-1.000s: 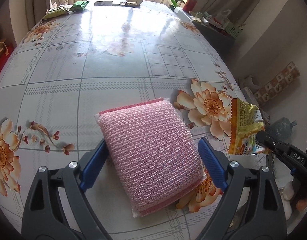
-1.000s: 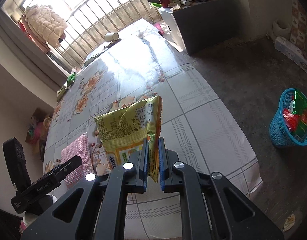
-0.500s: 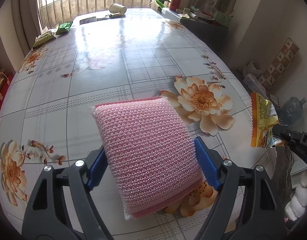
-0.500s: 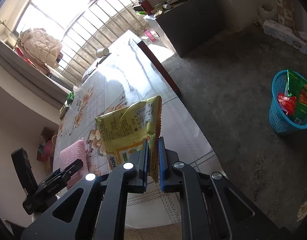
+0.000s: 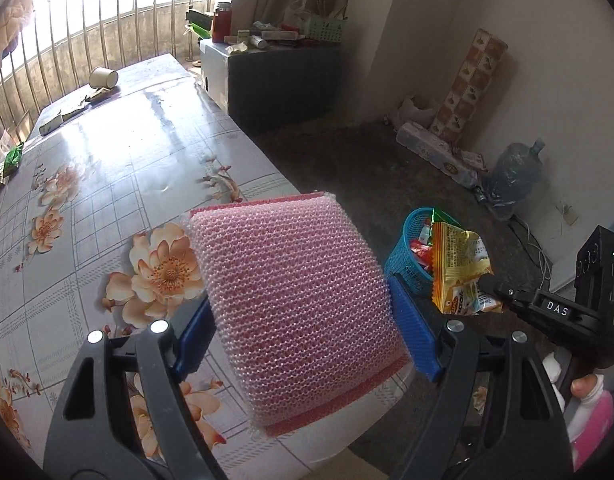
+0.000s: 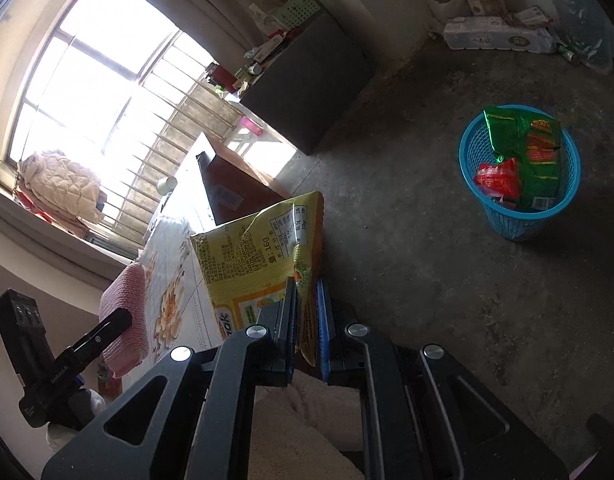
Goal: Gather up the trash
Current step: 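Lift the pink pad with the left tool while the right tool lifts the yellow packet, then carry both items over the blue wastebasket and open both tools to drop them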
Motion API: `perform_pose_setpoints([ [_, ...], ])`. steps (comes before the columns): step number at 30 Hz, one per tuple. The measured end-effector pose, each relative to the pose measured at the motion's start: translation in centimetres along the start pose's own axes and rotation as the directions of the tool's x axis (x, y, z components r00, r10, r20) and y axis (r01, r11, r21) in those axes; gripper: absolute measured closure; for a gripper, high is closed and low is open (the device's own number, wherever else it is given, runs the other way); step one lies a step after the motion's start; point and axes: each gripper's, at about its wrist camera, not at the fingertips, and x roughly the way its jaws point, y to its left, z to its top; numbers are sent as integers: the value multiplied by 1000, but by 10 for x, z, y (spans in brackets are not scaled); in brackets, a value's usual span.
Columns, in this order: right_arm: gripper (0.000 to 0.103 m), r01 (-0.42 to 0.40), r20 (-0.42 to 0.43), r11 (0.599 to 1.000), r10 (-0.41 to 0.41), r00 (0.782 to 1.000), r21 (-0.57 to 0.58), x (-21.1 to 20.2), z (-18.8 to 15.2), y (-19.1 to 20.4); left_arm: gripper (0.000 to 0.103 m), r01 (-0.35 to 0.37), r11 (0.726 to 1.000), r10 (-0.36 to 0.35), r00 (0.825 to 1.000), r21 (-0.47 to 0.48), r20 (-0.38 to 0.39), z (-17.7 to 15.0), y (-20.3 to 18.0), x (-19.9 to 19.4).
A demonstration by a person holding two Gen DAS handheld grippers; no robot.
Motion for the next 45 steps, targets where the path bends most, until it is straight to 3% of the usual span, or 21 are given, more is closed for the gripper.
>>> perform_pose_setpoints([
  [7, 93, 102, 93, 980, -119, 988, 172, -42, 17, -93, 26, 122, 987, -114, 990, 103, -78, 11, -79, 35],
  [12, 93, 156, 104, 948, -191, 976, 278, -42, 36, -152, 26, 157, 977, -140, 983, 144, -119, 14, -109, 57],
  [24, 90, 279, 74, 877, -332, 940, 391, 32, 104, -234, 26, 170, 974, -145, 976, 150, -164, 21, -118, 86],
  [28, 71, 319, 26, 854, -361, 932, 410, 63, 118, -260, 26, 173, 974, -146, 973, 149, -179, 28, -119, 100],
  [31, 68, 330, 7, 837, -370, 929, 437, 74, 116, -275, 26, 183, 972, -154, 969, 145, -192, 32, -122, 109],
  [38, 67, 298, 34, 847, -347, 937, 439, 60, 91, -282, 26, 216, 965, -179, 957, 150, -229, 40, -138, 132],
  [45, 66, 288, 41, 863, -334, 942, 415, 22, 29, -264, 25, 302, 933, -244, 931, 197, -273, 55, -196, 157],
])
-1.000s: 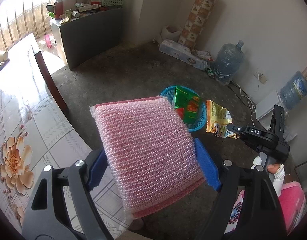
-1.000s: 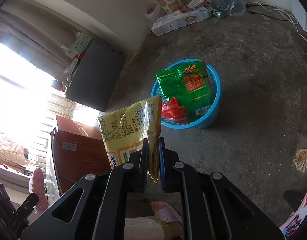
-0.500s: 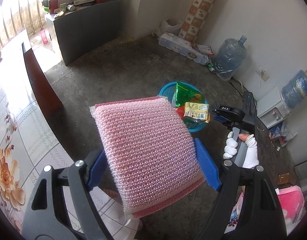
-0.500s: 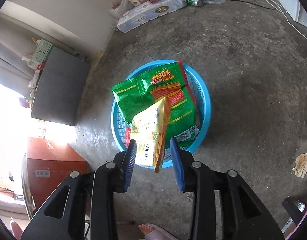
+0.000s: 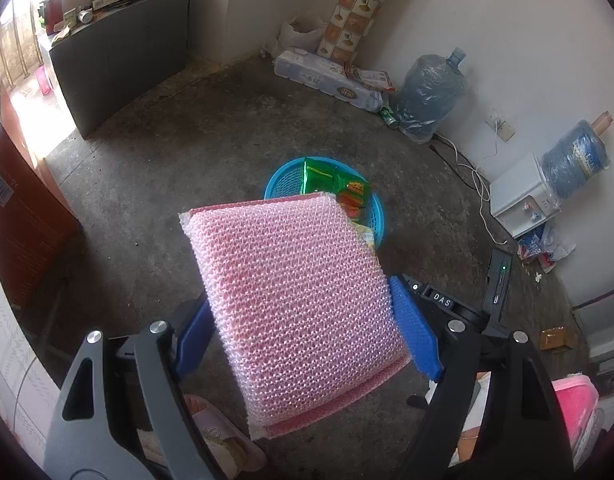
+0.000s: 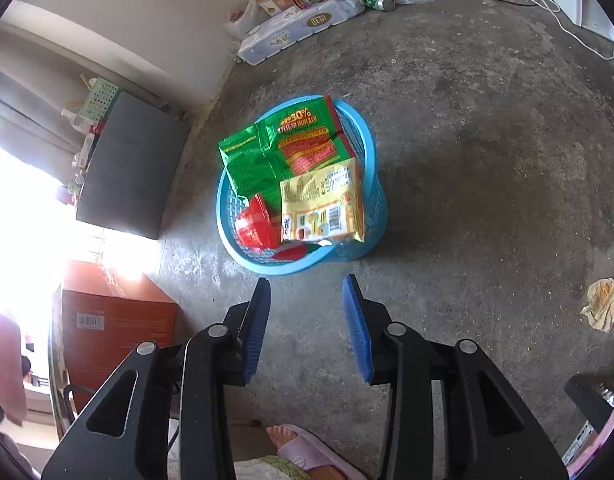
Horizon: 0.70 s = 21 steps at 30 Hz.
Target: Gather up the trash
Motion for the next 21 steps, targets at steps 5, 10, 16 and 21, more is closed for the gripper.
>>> perform_pose_setpoints([
  [5, 65, 6, -86, 1000, -5, 996, 17, -4, -41, -17, 17, 138, 990, -137, 990, -37, 23, 57, -40, 50],
  [10, 65, 10, -126, 1000, -6, 992, 25, -3, -61, -18, 16, 80, 987, -89, 994, -141, -58, 54, -36, 92],
  [16, 65, -12, -113, 1000, 9, 994, -28, -8, -59, 4, 16, 74, 987, -81, 996, -141, -43, 2, 0, 46],
  [21, 65, -55, -88, 996, 48, 995, -71, -21, -56, 31, 17, 64, 986, -58, 997, -153, 45, -37, 36, -24],
])
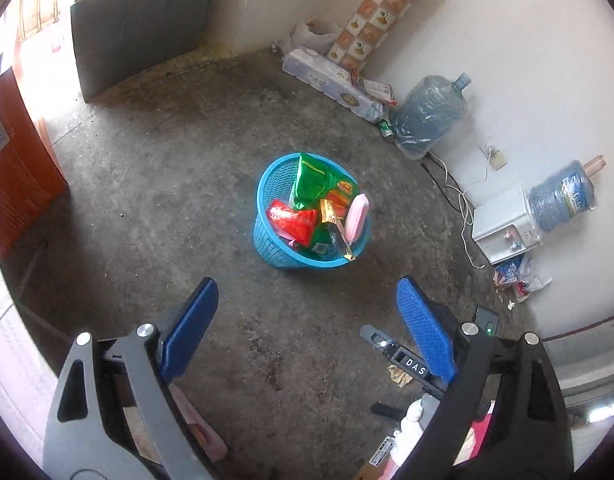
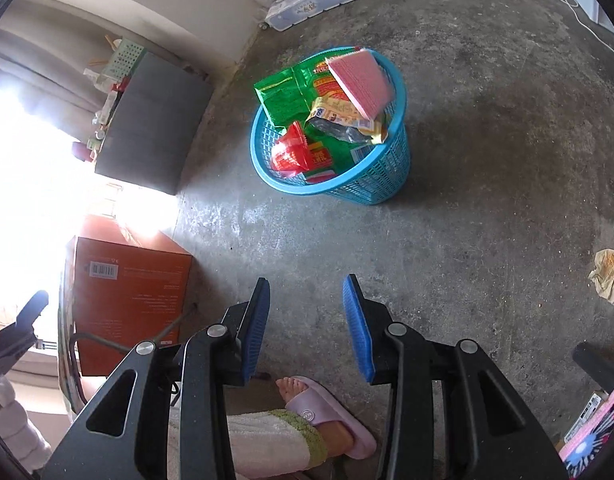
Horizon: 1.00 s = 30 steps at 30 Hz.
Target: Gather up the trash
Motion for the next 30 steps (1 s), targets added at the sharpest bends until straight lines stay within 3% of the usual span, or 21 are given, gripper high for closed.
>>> perform_pose_setpoints([
  [6, 65, 17, 60, 986, -8, 998, -163, -33, -10, 53, 16, -25, 1000, 26, 987, -7, 161, -34, 28, -84],
  [12, 53, 61, 209, 918, 25, 978, -392, -98, -41, 116, 16, -69, 998, 61, 961, 17, 270, -77, 36, -145],
  [15, 38, 105, 333, 871, 70, 940, -480, -143, -65, 147, 11, -77, 997, 74, 947, -4, 313, -99, 44, -173],
  [17, 15, 149, 418, 839, 100, 903, -523, -170, -85, 166, 9, -89, 996, 92, 938, -24, 335, -112, 49, -189],
  [20, 6, 182, 495, 800, 159, 854, -571, -199, -113, 190, 9, -95, 994, 110, 926, -58, 361, -132, 57, -209],
  [22, 6, 178, 481, 778, 175, 859, -602, -204, -126, 204, 9, -104, 992, 123, 922, -74, 368, -146, 61, -216],
  [25, 6, 170, 422, 753, 155, 893, -636, -196, -140, 222, 9, -138, 987, 159, 916, -82, 368, -165, 66, -224],
  [27, 6, 171, 387, 734, 134, 912, -657, -186, -152, 230, 9, -201, 976, 218, 902, -83, 372, -174, 66, -226],
  [28, 6, 179, 378, 721, 123, 918, -670, -181, -158, 235, 9, -265, 960, 278, 885, -87, 373, -180, 66, -228],
  [30, 6, 209, 365, 678, 93, 926, -704, -172, -177, 245, 9, -396, 911, 407, 825, -112, 392, -188, 67, -232],
])
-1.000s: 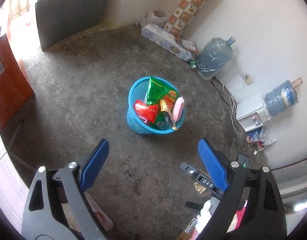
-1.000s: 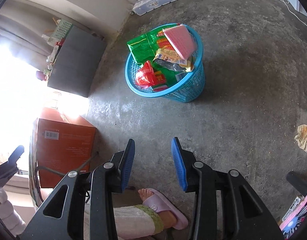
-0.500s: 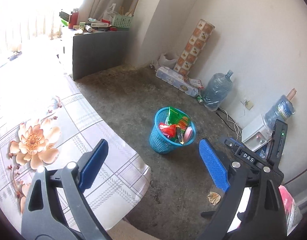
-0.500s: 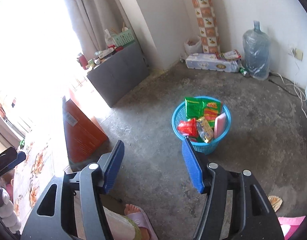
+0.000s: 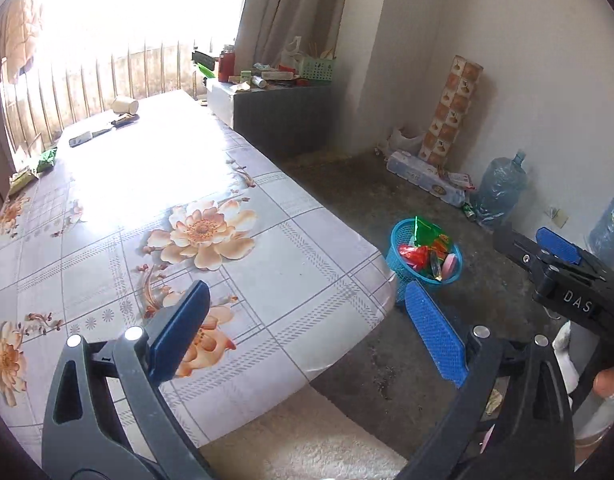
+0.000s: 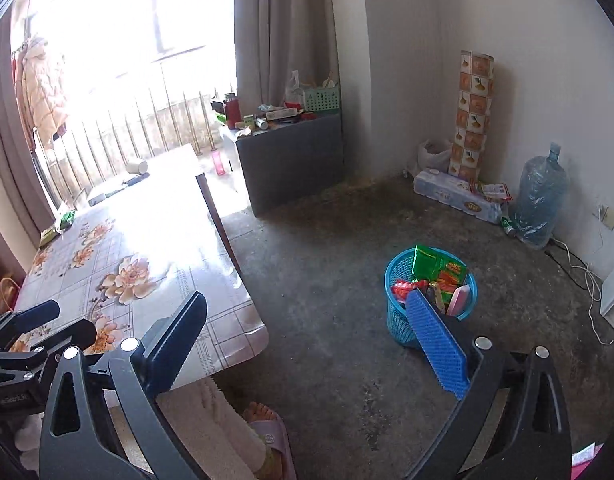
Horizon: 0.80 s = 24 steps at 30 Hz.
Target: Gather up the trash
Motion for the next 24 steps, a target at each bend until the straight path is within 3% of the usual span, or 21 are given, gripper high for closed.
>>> perform_pose_setpoints([
  [2, 6, 19, -29, 998, -21, 999, -66, 2, -9, 20, 9, -73, 997, 74, 997, -10, 13, -3, 8, -4],
  [4, 6, 42, -67, 993, -50, 996, -115, 8, -17, 33, 9, -66, 996, 66, 998, -51, -13, -8, 19, -6],
  [11, 6, 87, -135, 988, -104, 985, -127, 19, -27, 34, 9, -227, 968, 217, 971, -107, -104, -22, 31, 4],
  [18, 6, 123, -127, 989, -133, 983, -84, 17, -22, 19, 9, -254, 960, 230, 955, -118, -188, -33, 31, 11],
  [24, 6, 132, -127, 990, -138, 982, -52, 17, -22, 7, 9, -279, 950, 251, 949, -143, -189, -32, 32, 8],
])
